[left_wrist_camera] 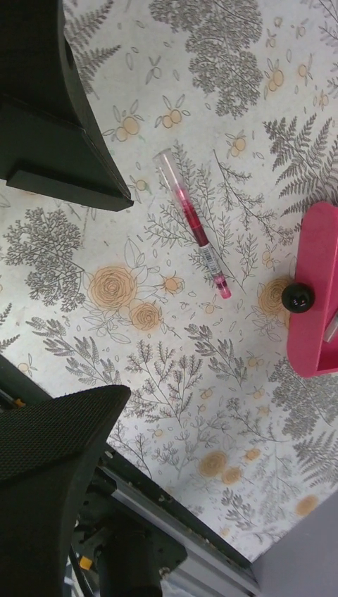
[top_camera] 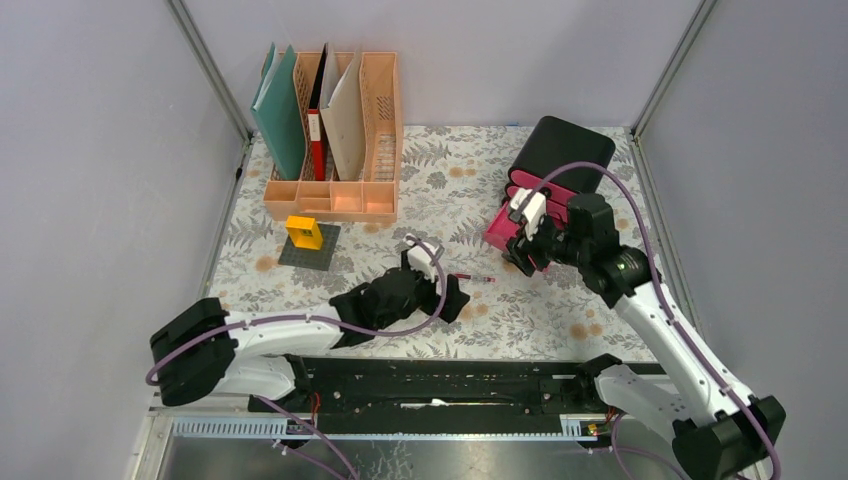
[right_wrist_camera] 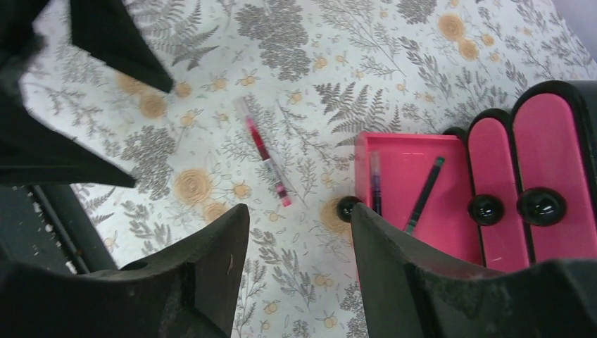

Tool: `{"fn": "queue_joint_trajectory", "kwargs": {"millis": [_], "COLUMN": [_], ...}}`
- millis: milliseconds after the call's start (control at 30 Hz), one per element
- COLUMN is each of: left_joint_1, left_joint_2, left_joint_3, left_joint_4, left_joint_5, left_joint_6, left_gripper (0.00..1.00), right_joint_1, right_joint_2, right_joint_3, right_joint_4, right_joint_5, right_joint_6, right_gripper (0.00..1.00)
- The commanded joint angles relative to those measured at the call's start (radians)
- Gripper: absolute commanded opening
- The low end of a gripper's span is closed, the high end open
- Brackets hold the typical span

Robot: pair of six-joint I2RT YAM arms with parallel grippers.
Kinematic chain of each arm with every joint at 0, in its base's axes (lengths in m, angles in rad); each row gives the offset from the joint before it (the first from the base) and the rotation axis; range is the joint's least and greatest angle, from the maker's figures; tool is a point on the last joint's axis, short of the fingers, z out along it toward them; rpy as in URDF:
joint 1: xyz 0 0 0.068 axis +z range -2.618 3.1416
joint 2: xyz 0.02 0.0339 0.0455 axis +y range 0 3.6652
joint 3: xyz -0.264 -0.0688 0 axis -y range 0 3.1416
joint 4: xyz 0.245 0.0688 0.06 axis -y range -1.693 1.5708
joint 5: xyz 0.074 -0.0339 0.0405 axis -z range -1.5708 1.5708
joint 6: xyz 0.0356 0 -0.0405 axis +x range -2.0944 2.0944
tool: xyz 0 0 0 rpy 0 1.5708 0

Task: Organize the desk
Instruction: Place the stationery in the drawer, then pick up the stationery from the center of the board.

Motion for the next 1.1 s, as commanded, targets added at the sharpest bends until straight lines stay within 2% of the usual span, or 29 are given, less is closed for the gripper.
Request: {"fn": "queue_joint_trajectory", "kwargs": {"millis": [0,200,333,467,767,1067], "left_joint_1": [0.022,0.084,0.137,0.157,0.184,0.187], "left_joint_2": [0.085,0.248,0.362,0.461,0.621,0.703], "left_joint_3": [0.118,0.237,0.311,0.394,0.532,0.622], "left_joint_4": [-0.047,-0.106,-0.117,-0.160,-0.236,-0.306], "left_joint_5": [0.093,0.162,0.261,0.293,0.308,0.291], "left_joint_6": [0.127,0.201,0.228,0.269,0.353,0.393], "left_gripper": [0.99,0.99,0.97,0.93,0.80,0.65], "right_joint_1": [-0.019,-0.055,-0.077,-0.091,-0.098,-0.100], "right_joint_2": [-0.059,-0.059,-0.087,-0.101,-0.094,-0.086], "right_joint_3": [-0.060,-0.073,-0.080,-0.082,-0.087,-0.093], "right_joint_4": [-0.005,0.001,0.007,0.007,0.008,0.007], "right_joint_5": [-0.093,-0.021,-0.050,-0.061,-0.069,-0.070], "right_joint_6": [-0.027,-0.026,-0.011,-0.008,-0.010,-0.020], "right_gripper": [0.62,0.63,0.64,0.64,0.64,0.64]}}
